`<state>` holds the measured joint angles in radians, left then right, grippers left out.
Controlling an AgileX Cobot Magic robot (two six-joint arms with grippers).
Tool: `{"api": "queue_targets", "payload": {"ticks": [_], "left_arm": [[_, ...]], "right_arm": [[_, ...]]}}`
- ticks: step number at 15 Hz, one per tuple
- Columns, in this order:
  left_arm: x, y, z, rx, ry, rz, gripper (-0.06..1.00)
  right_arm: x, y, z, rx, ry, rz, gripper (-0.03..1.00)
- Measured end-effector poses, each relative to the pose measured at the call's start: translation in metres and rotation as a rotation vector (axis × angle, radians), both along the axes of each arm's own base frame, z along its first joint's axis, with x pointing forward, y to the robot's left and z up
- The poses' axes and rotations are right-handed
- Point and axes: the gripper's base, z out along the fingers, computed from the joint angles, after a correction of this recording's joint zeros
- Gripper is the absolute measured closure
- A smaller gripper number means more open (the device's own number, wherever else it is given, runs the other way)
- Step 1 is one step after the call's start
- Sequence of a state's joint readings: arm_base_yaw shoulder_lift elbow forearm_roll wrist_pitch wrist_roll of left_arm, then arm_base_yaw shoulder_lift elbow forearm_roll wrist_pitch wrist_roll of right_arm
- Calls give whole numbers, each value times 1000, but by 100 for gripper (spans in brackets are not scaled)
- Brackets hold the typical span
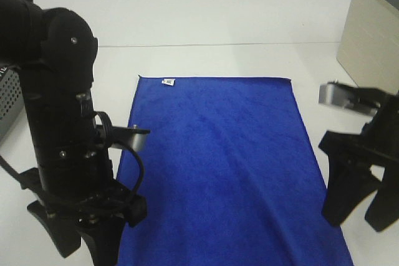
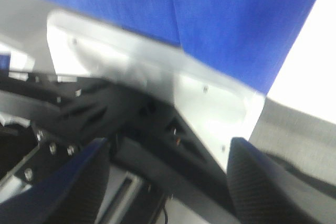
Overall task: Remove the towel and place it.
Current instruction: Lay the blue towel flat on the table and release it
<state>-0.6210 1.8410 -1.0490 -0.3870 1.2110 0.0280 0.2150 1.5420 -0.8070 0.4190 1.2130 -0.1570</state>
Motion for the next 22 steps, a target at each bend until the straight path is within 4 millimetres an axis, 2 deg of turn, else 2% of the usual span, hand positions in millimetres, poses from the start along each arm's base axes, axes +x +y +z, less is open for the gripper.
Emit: {"api": "queue_targets", "payload": {"ticks": [2,4,6,8,9,12,14,16,19,20,22], "left_arm": [[13,3,14,6,-72,23,39],[37,12,28,-3,-148,65,39],[69,32,46,-19,-231,153,39],[100,60,67,-41,-320,260,39],[114,76,78,-52,-367,306,39],[139,112,100,-69,-459,401,39],[155,128,105,-71,-494,436,39],[166,131,103,-77,-510,420,39],[196,128,78,-83,-509,378,39],[220,126,54,-80,-504,378,39],[242,122,36,-98,-508,387,39]], "right_arm": [[20,-1,30,-46,-141,-27,33],[44,-2,56,-91,-289,-47,33],[72,0,80,-93,-430,-66,34],[102,6,90,-87,-485,-71,35],[119,9,87,-87,-490,-64,36],[163,11,74,-77,-499,-76,41],[190,-4,64,-18,-483,-140,42],[208,-17,58,58,-482,-172,42],[232,-25,38,96,-486,-141,42],[243,-30,22,45,-479,-119,42],[250,-37,3,-37,-455,-119,39]]}}
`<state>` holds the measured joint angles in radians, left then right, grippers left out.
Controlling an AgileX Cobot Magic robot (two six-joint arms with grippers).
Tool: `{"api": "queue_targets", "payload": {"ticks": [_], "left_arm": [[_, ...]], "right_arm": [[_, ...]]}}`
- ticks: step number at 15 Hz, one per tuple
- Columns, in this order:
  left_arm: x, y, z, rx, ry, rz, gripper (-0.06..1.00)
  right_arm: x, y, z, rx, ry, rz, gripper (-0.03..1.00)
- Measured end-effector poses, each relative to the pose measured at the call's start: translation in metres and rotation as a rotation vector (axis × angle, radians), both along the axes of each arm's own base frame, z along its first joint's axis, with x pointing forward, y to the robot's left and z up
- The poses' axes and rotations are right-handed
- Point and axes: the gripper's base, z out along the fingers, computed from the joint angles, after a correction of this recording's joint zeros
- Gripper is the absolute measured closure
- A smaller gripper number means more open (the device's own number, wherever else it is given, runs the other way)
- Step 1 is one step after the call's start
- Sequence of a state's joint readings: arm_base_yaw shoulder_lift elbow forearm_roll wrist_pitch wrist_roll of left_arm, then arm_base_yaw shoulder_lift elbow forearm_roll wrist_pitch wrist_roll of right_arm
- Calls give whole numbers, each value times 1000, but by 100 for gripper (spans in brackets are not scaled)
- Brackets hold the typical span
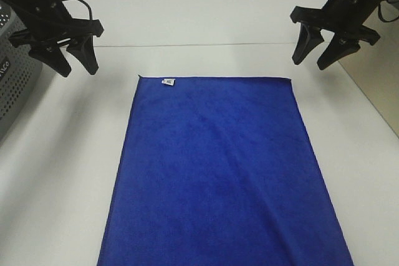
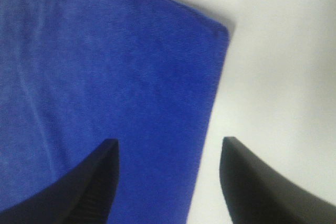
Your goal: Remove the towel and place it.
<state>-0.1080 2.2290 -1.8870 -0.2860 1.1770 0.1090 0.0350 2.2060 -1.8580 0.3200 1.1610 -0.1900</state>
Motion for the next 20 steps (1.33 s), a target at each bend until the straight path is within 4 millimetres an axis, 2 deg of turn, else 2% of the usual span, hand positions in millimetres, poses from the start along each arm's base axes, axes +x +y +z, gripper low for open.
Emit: {"api": "queue_targets", "payload": {"ticks": [3,5,7,11,15,20], "left_arm": [[23,-4,-15,-32,-28,39,39],[30,-5,-15,-45,-68,108,39],[32,-6,-18,-57,-80,112,39],[38,-16,-49,-162,-50,56,39],[45,-20,-73,-189,-55,40,39],[55,-22,-91,-212,-116,61,39]], "right_arm": [[6,-10,-12,-106,-6,-82,30],[6,-14,-12,-139,-7,-105,28],[8,-15,-13,-114,-17,-115,28],[15,-10,-42,-8,12,-65,29],[22,-9,-66,3,1,-53,29],[31,-8,-79,21,-59,-75,30]]}}
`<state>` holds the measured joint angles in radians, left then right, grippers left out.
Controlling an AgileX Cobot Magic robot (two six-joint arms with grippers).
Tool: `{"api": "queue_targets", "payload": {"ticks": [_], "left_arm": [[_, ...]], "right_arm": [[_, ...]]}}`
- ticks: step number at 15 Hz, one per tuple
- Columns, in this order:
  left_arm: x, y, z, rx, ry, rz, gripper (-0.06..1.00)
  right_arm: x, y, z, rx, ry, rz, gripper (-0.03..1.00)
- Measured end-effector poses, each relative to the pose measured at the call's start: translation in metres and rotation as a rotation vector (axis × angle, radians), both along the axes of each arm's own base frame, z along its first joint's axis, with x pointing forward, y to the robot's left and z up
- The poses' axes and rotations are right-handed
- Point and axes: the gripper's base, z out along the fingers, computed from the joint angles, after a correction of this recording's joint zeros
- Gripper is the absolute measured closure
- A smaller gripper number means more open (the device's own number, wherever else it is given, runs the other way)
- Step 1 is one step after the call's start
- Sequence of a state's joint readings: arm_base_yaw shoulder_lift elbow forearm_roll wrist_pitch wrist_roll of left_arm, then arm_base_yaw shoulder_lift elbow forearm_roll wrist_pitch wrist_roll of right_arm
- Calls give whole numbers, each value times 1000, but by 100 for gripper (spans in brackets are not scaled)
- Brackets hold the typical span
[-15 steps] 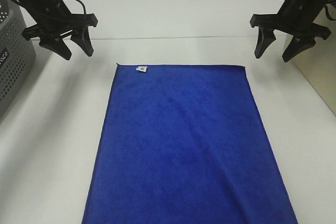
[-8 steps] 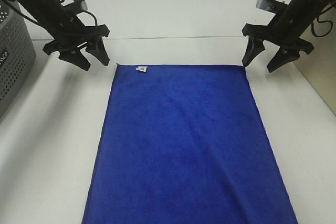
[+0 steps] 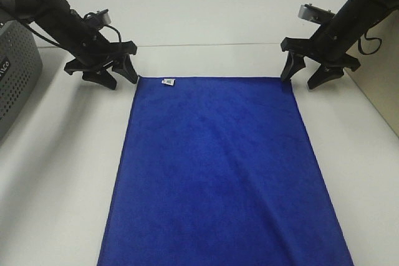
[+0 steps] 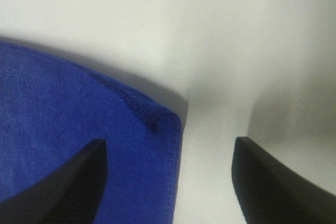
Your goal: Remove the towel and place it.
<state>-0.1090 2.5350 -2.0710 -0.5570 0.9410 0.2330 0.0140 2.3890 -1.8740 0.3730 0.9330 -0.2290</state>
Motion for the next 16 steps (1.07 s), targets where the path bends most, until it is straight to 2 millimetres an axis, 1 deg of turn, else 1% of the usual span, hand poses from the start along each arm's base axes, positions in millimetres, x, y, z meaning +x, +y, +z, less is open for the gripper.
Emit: {"api": "queue_targets", "payload": {"ticks": [2,5,9,11,12,13,15,16], "left_arm": [[4,-2,-5,-22,-11,-6,39],[9,-5,-9,-56,-26,6,39],[10,-6,-9,-56,-38,-4,39],[9,-9,-9,-54,-41,-15,39],[8,-15,-10,-54,-40,-28,39],[6,-30,-14,-59,-50,-65,39],[5,-45,-16,-74,-61,-76,39],[4,-50,-18,-80,-65,-77,40]], "right_arm": [[1,1,-13,7,17,-1,30],[4,1,-14,12,-15,-2,30],[6,2,-13,22,-40,14,30],[6,4,-16,43,-41,23,30],[7,5,-17,59,-40,19,30],[8,8,-21,96,-36,7,30],[9,14,-24,119,-31,10,31],[9,19,-27,122,-28,22,32]]}}
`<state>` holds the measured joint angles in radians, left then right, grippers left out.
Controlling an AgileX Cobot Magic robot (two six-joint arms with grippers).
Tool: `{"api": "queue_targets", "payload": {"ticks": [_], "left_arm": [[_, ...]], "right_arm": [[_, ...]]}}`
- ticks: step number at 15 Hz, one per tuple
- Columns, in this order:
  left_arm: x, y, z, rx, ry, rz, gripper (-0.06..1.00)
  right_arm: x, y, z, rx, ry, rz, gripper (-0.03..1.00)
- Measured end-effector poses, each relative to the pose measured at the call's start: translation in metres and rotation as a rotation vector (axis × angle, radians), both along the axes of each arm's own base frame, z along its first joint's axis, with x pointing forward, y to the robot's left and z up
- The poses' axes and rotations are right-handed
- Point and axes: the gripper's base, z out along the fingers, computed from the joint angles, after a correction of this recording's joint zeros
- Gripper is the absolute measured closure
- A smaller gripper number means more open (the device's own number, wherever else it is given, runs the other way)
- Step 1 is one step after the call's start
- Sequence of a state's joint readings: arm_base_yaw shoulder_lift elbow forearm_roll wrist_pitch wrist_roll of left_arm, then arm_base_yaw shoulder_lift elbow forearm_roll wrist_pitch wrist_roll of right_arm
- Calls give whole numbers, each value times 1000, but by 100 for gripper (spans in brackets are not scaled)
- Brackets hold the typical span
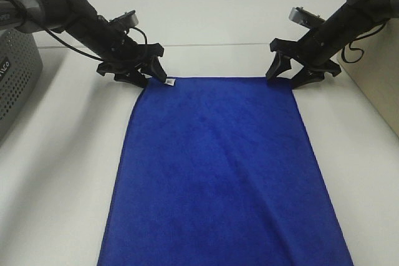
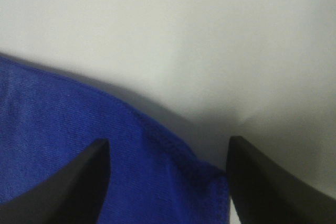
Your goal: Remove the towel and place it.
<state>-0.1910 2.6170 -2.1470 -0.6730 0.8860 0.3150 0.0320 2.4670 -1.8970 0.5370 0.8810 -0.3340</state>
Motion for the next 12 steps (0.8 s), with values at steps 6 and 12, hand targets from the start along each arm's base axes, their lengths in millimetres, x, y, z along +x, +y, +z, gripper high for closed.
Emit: {"api": "queue_targets", "payload": {"ticks": [6,12], "left_arm": [[0,-5,-5,-3,0,-3,61],[-1,-6,-9,10,-13,-44,94]], "right_arm": [[0,11,-5,-17,-17,30,55],[0,8,-8,-47,-25,55,95]]}}
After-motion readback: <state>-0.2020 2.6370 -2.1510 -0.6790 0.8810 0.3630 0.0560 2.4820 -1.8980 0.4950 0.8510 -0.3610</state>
